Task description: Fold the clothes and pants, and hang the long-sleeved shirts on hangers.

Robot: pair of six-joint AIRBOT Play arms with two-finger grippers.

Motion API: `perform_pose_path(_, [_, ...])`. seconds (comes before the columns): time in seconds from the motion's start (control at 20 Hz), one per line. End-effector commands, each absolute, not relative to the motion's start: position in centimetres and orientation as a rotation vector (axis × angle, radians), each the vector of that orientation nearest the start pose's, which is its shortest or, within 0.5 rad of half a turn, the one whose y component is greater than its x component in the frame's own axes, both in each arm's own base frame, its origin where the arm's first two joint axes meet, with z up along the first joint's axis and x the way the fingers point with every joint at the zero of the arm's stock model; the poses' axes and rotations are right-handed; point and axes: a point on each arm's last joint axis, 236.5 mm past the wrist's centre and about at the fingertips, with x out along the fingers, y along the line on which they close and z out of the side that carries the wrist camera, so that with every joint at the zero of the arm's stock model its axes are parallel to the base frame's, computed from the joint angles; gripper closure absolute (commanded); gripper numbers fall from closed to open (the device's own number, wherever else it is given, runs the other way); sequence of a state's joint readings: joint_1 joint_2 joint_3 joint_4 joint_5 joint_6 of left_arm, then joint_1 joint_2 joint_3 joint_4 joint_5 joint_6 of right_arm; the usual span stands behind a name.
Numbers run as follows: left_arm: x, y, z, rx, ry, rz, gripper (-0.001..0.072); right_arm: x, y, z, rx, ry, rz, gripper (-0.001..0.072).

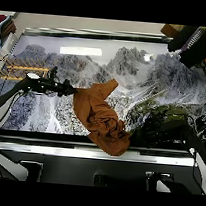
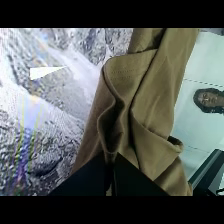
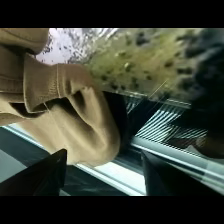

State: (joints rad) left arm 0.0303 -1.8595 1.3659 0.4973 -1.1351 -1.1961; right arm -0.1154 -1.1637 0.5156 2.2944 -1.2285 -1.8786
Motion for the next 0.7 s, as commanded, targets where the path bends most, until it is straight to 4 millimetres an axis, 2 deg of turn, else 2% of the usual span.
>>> perform_pose_path(0.0, [46.9, -17.5, -6.3, -0.845, 1.301, -0.596, 0.0695, 21.2, 13.7, -9.3, 0.656, 1.598, 0.426, 0.0163])
perform_pose_path(0.25, [47.0, -17.4, -6.4, -0.845, 1.300, -0.594, 0.0695, 22.1, 14.7, -10.0, 0.625, 1.563, 0.396, 0.0169])
perform_pose_path(0.35, [47.0, -17.4, -6.4, -0.845, 1.300, -0.594, 0.0695, 21.1, 15.5, -10.7, 0.615, 1.614, 0.406, 0.0189])
perform_pose_path(0.4, [47.0, -17.4, -6.4, -0.845, 1.300, -0.594, 0.0695, 20.6, 16.0, -11.1, 0.604, 1.641, 0.416, 0.0277])
perform_pose_path(0.45, [47.0, -17.4, -6.4, -0.845, 1.300, -0.594, 0.0695, 20.2, 16.3, -11.3, 0.598, 1.658, 0.425, 0.0433])
perform_pose_path(0.5, [47.0, -17.4, -6.4, -0.845, 1.300, -0.594, 0.0695, 20.2, 16.6, -11.3, 0.604, 1.659, 0.430, 0.0621])
perform_pose_path(0.55, [47.0, -17.4, -6.3, -0.848, 1.300, -0.593, 0.0696, 20.4, 16.9, -10.8, 0.627, 1.651, 0.437, 0.0681])
perform_pose_path(0.65, [47.5, -17.2, -4.7, -0.843, 1.278, -0.610, 0.0696, 21.1, 17.6, -8.8, 0.640, 1.616, 0.482, 0.0682])
